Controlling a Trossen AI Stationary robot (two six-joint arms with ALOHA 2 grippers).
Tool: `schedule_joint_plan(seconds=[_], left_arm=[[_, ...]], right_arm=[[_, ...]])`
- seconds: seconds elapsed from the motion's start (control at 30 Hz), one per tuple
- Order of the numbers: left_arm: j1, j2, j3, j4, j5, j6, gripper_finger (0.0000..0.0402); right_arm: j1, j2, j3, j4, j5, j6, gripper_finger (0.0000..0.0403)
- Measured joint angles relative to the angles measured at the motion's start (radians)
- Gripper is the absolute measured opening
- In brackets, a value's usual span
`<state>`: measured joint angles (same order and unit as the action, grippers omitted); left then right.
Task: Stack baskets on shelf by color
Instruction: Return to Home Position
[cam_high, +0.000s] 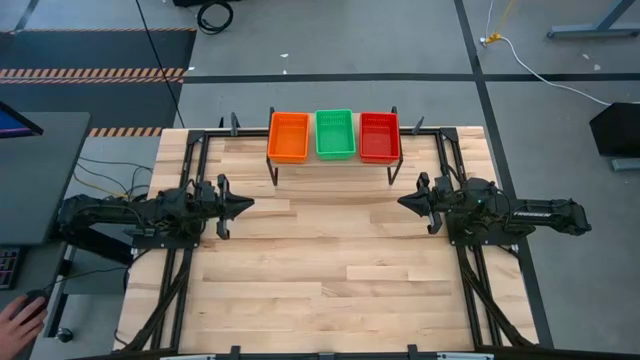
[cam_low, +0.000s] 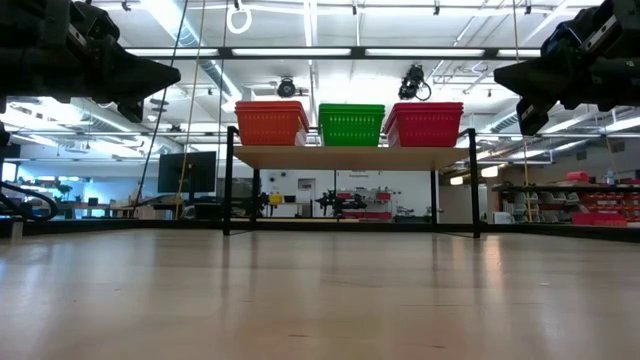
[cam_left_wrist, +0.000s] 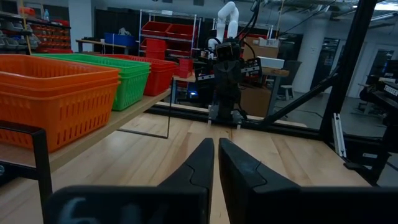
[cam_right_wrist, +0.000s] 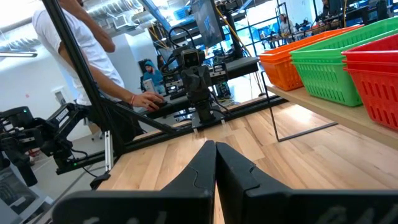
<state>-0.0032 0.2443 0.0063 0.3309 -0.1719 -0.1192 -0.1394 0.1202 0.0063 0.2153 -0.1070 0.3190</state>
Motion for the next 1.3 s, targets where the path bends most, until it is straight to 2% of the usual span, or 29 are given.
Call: schedule_joint_plan(seconds=[0.27, 0.63, 0.93, 1.3], left_arm=[[0.000, 0.000, 0.000, 0.000, 0.000, 0.000, 0.0040], [0.000, 0.000, 0.000, 0.000, 0.000, 0.000, 0.0028], [0.000, 0.000, 0.000, 0.000, 0.000, 0.000, 0.0040], [0.000, 0.000, 0.000, 0.000, 0.000, 0.000, 0.0028]], right_arm=[[0.000, 0.000, 0.000, 0.000, 0.000, 0.000, 0.0013], [0.000, 0.000, 0.000, 0.000, 0.000, 0.000, 0.0013], [0.000, 0.000, 0.000, 0.000, 0.000, 0.000, 0.0013], [0.000, 0.000, 0.000, 0.000, 0.000, 0.000, 0.0013]])
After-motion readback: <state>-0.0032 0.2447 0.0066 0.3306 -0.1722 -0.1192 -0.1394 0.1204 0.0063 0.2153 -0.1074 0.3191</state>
